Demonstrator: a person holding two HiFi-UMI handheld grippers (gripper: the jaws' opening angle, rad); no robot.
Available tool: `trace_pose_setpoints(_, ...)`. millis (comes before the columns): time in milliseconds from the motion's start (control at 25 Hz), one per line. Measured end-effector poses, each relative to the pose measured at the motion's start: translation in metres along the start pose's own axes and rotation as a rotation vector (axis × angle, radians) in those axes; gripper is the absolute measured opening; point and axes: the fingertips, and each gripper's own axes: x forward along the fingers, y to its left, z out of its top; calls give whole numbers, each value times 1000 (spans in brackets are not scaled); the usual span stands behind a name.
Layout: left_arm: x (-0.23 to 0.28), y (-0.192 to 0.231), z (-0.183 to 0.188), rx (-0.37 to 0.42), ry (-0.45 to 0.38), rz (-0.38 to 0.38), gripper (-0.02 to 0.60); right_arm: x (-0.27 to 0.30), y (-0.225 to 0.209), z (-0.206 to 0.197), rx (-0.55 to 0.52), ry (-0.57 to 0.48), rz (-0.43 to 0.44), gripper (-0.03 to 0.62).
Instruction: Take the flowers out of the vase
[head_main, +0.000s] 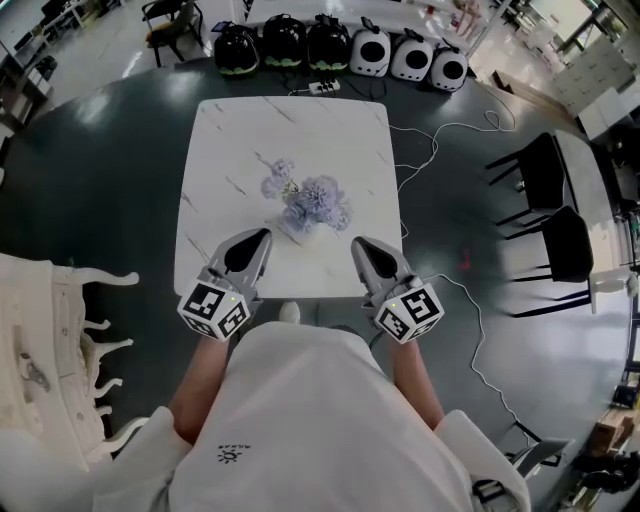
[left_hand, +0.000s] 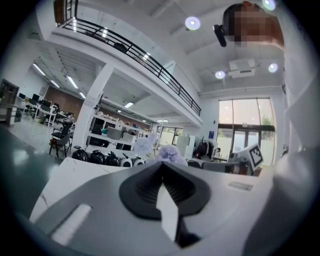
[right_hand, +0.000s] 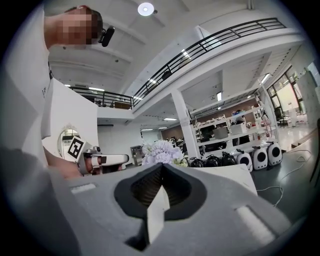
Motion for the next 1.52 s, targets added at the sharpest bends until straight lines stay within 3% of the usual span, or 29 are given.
trace_pose_setpoints(200, 11, 8, -1, -2, 2, -25, -12, 4, -8, -1, -4, -2, -36, 2)
trace_pose_setpoints(400, 19, 3, -5, 10, 13, -27, -12, 6, -15, 5, 1, -7, -6, 2)
trace_pose_setpoints(920, 28, -10, -21, 4, 43, 76, 9, 2, -42, 22, -2, 8, 108, 2)
trace_pose_setpoints(1040, 34, -16, -22, -7, 37, 72, 83, 2, -44, 25, -12, 7, 129, 2)
trace_pose_setpoints(1240, 43, -24, -28, 19, 69, 75, 295, 2, -43, 24, -21, 12, 159, 2)
trace_pose_setpoints(1360, 53, -22, -34, 55, 100, 88, 385, 3, -45, 26, -19, 13, 169, 2)
trace_pose_setpoints(1520, 69, -22, -37, 82, 111, 85, 419, 2, -48, 29, -22, 13, 169, 2)
